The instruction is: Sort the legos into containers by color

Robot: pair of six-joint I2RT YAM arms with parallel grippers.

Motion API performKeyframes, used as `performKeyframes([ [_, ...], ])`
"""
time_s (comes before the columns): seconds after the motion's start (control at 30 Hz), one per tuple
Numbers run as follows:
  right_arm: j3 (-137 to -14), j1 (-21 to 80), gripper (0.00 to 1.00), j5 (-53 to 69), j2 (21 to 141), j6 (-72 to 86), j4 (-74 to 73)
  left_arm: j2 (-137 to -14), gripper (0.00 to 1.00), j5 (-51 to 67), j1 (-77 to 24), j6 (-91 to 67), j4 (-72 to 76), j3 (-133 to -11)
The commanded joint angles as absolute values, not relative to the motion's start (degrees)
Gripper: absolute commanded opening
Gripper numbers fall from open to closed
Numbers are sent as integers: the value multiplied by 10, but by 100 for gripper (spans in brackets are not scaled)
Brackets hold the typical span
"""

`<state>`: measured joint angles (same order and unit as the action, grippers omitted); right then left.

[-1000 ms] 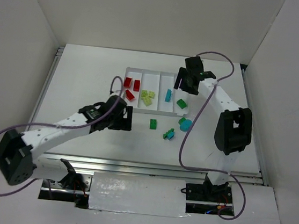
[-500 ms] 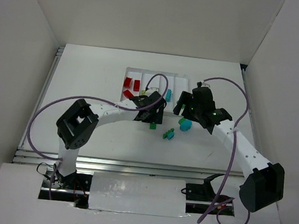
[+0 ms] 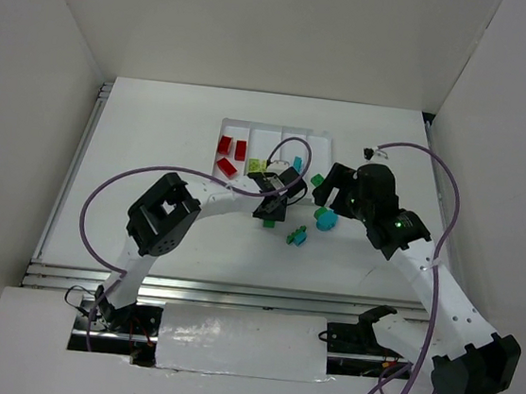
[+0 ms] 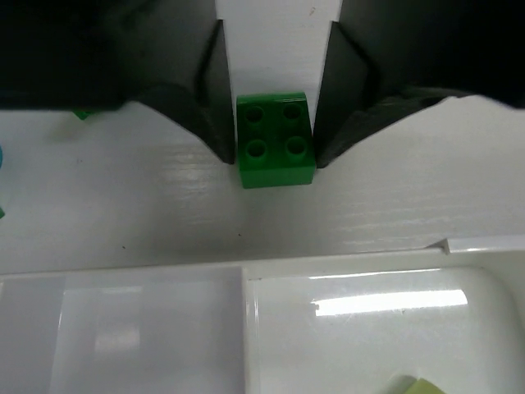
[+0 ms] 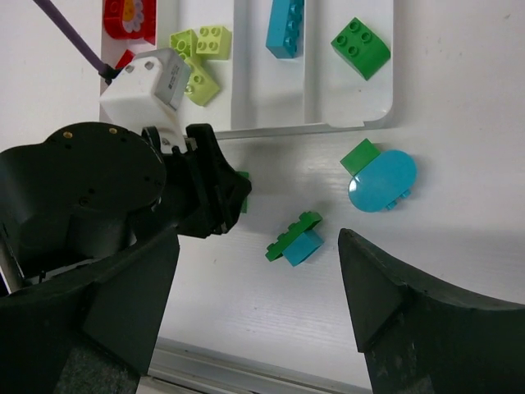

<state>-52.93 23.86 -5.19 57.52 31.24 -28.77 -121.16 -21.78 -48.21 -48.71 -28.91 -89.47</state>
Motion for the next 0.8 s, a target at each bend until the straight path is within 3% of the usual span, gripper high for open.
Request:
performKeyframes([
  [0.0, -538, 239, 86, -59, 560, 308, -288, -1225, 45, -225, -488, -502, -306, -900],
  [0.03, -538, 238, 86, -58, 559, 308, -288, -1225, 29, -225, -488, -502, -311, -898],
  [0.17, -534, 239, 86, -58, 552, 308, -288, -1194, 0, -227, -493, -502, -306, -888],
  [0.43, -531, 236, 88, -83, 539, 322, -298, -1053, 0, -221, -513, -426, -136, -860],
  [0.77, -502, 232, 90, -192, 392, 416, -337, -1246, 0, -167, -474, -296, -54, -1079],
])
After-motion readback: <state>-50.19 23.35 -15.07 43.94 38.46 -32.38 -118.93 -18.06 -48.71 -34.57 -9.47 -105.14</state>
